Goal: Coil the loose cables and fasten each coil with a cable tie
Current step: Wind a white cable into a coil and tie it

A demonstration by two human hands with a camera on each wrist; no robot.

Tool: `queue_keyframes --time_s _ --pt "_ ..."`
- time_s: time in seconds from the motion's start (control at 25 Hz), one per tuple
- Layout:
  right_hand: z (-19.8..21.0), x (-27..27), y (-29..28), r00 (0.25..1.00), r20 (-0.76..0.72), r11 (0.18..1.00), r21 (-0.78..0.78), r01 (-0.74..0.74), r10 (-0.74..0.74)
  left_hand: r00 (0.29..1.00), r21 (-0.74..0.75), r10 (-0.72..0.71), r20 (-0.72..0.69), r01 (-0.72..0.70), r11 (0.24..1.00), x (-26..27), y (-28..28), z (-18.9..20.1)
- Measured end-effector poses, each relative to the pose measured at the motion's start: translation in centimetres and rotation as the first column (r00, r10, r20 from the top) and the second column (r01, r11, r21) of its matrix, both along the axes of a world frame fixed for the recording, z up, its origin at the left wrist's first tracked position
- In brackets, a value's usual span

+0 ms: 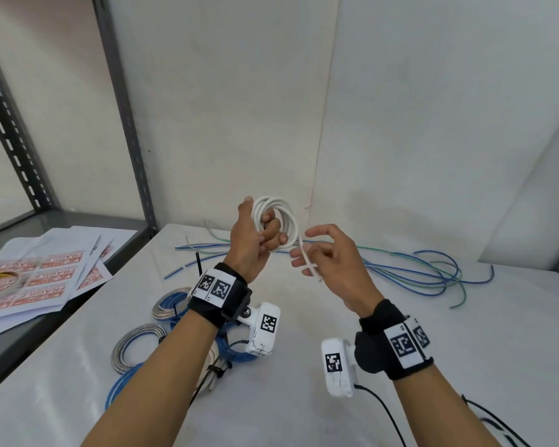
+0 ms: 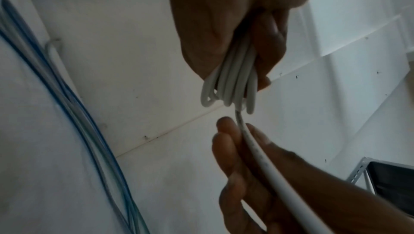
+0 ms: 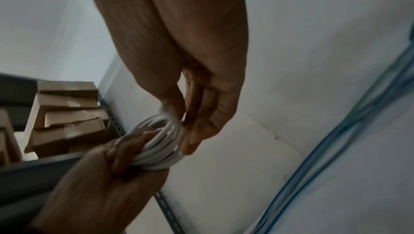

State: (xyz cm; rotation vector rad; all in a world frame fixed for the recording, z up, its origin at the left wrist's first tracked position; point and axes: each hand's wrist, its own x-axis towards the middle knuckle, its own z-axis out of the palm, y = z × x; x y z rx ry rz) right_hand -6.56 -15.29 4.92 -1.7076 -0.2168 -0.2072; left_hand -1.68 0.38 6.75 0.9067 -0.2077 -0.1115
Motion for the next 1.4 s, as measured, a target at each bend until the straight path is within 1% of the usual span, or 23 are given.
queue_keyframes --time_s 0.08,0.12,0.24,0.28,0.32,0.44,0.48,0.56,0.68,0.72,0.8,0.84,0.88,0.92,0.96,1.0,1.04,1.08,1.12,1.16,1.24,1.32,1.4 --pt "0.1 -0.3 0.0 0.999 0.003 0.998 -0.052 -0.039 0.04 1.0 -0.002 -0.021 -0.009 0.021 1.0 -0.3 0.0 0.0" --pt "0.1 -0.4 0.1 0.999 -0.002 0.998 -0.041 -0.052 0.052 0.999 -0.004 -0.028 -0.015 0.028 1.0 -0.5 -0.1 -0.1" --pt "0.0 -0.5 0.4 1.0 -0.007 0.99 0.142 0.0 0.001 0.999 -0.037 -0.026 -0.027 0.025 0.999 -0.7 -0.5 -0.3" --pt "-0.1 -0.5 0.5 0.999 0.016 0.984 0.176 0.03 -0.033 0.999 -0.063 -0.021 -0.033 0.019 0.998 -0.8 -0.6 -0.4" --pt "-0.3 -0.5 0.5 0.997 0.055 0.983 0.176 0.044 -0.055 0.999 -0.101 -0.014 -0.037 0.01 0.995 -0.8 -0.8 -0.4" --pt "-0.9 -0.5 0.5 0.988 0.152 0.989 0.145 0.019 -0.041 0.999 -0.213 -0.001 -0.053 -0.01 0.977 -0.8 -0.8 -0.4" --pt "-0.9 -0.5 0.4 0.987 0.158 0.991 0.137 0.005 -0.026 0.998 -0.211 -0.006 -0.059 -0.007 0.977 -0.7 -0.6 -0.3" --pt "-0.7 -0.7 -0.1 0.987 0.164 0.992 0.123 -0.029 0.008 0.997 -0.157 -0.028 -0.067 0.017 0.987 -0.4 -0.2 -0.1" --pt "-0.3 -1.2 -0.1 0.992 0.103 0.979 0.184 -0.084 0.066 0.994 -0.11 -0.089 -0.064 0.081 0.991 -0.1 0.4 -0.2" --pt "-0.1 -1.3 0.2 0.994 0.09 0.974 0.211 -0.08 0.062 0.99 -0.103 -0.127 -0.06 0.121 0.987 -0.2 0.4 -0.2" --pt "0.1 -1.3 0.7 0.995 0.099 0.974 0.227 -0.014 -0.009 0.982 -0.083 -0.183 -0.048 0.179 0.98 -0.6 0.1 -0.5" --pt "0.1 -1.3 0.9 0.992 0.11 0.978 0.204 0.031 -0.055 0.981 -0.077 -0.191 -0.038 0.188 0.979 -0.9 -0.1 -0.6" --pt "-0.1 -1.2 1.2 0.987 0.134 0.987 0.143 0.072 -0.091 0.981 -0.077 -0.19 -0.028 0.187 0.979 -1.0 -0.3 -0.7" --pt "-0.4 -1.1 1.5 0.975 0.186 0.992 0.017 0.123 -0.123 0.982 -0.078 -0.185 -0.022 0.183 0.98 -1.1 -0.4 -0.7" --pt "-0.7 -1.0 1.7 0.95 0.269 0.964 -0.165 0.207 -0.158 0.983 -0.08 -0.181 -0.019 0.179 0.981 -1.1 -0.5 -0.8" --pt "-1.1 -0.8 1.9 0.922 0.344 0.895 -0.335 0.295 -0.176 0.984 -0.083 -0.179 -0.019 0.177 0.981 -1.1 -0.6 -0.8" --pt "-1.4 -0.7 2.1 0.905 0.38 0.827 -0.435 0.357 -0.191 0.984 -0.088 -0.179 -0.021 0.176 0.98 -1.2 -0.6 -1.0" --pt "-1.2 -0.4 2.1 0.896 0.393 0.793 -0.469 0.389 -0.207 0.984 -0.087 -0.177 -0.023 0.175 0.981 -1.1 -0.5 -1.0" --pt "-1.0 -0.3 1.9 0.894 0.392 0.786 -0.473 0.399 -0.217 0.983 -0.077 -0.179 -0.03 0.176 0.981 -1.2 -0.4 -1.3" --pt "-0.8 0.1 1.5 0.895 0.391 0.803 -0.449 0.391 -0.216 0.984 -0.054 -0.175 -0.034 0.173 0.983 -1.1 -0.2 -1.5" --pt "-0.5 0.4 0.6 0.916 0.361 0.878 -0.363 0.311 -0.175 0.988 0.012 -0.153 -0.037 0.154 0.988 -1.0 0.2 -1.8" --pt "-0.2 0.5 0.2 0.926 0.362 0.898 -0.367 0.242 -0.102 0.99 0.051 -0.14 -0.032 0.141 0.989 -0.9 0.4 -1.9" --pt "-0.1 0.6 0.4 0.901 0.418 0.842 -0.44 0.313 -0.116 0.987 0.039 -0.159 -0.037 0.16 0.986 -1.0 0.6 -1.7"
